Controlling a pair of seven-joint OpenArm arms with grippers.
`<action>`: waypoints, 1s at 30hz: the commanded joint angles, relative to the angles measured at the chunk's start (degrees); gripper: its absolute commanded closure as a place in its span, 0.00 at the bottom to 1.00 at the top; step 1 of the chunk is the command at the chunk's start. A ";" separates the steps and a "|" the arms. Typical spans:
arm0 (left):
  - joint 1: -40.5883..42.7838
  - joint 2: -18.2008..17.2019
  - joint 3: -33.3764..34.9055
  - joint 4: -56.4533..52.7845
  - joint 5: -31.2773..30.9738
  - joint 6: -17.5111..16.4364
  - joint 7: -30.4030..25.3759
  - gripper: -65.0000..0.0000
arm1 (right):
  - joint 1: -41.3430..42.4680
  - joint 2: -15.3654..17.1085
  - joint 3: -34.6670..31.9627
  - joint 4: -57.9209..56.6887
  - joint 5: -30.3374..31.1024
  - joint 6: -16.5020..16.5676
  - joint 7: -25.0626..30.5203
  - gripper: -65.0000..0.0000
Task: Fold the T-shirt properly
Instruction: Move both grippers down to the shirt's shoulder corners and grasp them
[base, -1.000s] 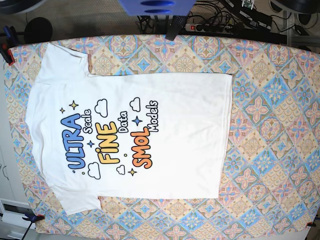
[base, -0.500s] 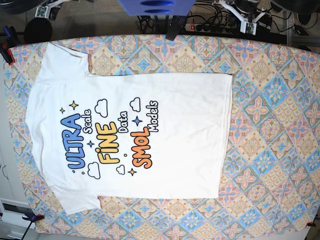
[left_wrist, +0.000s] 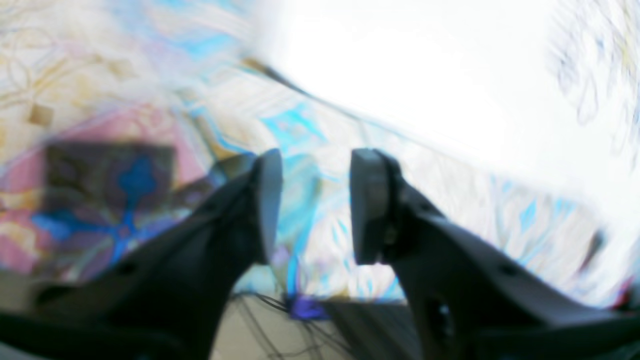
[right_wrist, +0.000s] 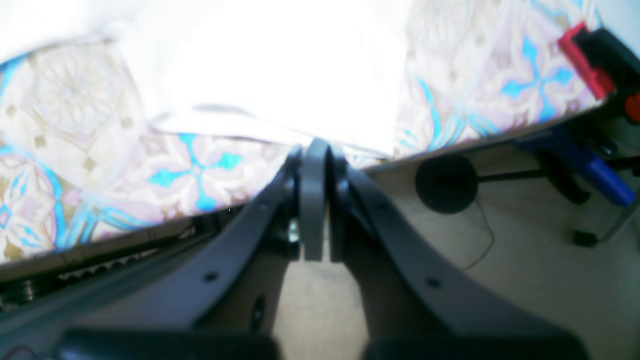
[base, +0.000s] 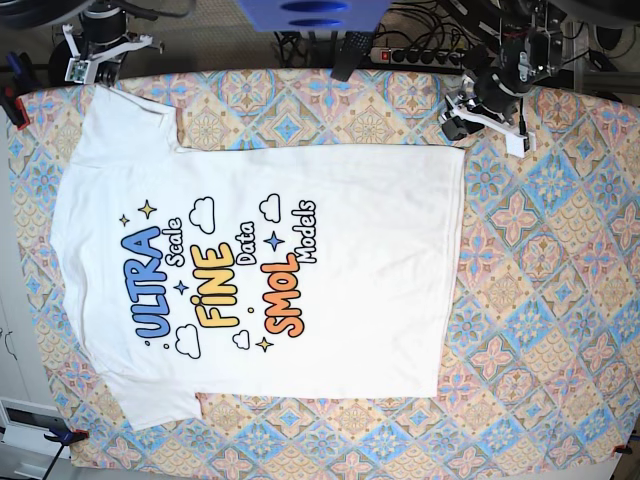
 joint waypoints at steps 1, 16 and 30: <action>-0.80 0.12 -1.33 -0.70 -1.38 -0.54 0.66 0.60 | -1.12 0.25 0.49 0.75 0.05 -0.30 0.16 1.00; -10.03 4.25 -1.68 -7.82 -3.14 -0.54 2.51 0.59 | -0.51 0.25 0.49 1.54 0.13 -0.30 -2.57 1.00; -10.47 5.40 2.01 -7.82 -3.58 -0.54 2.33 1.00 | 1.69 0.16 0.58 1.28 0.22 -0.30 -3.89 0.99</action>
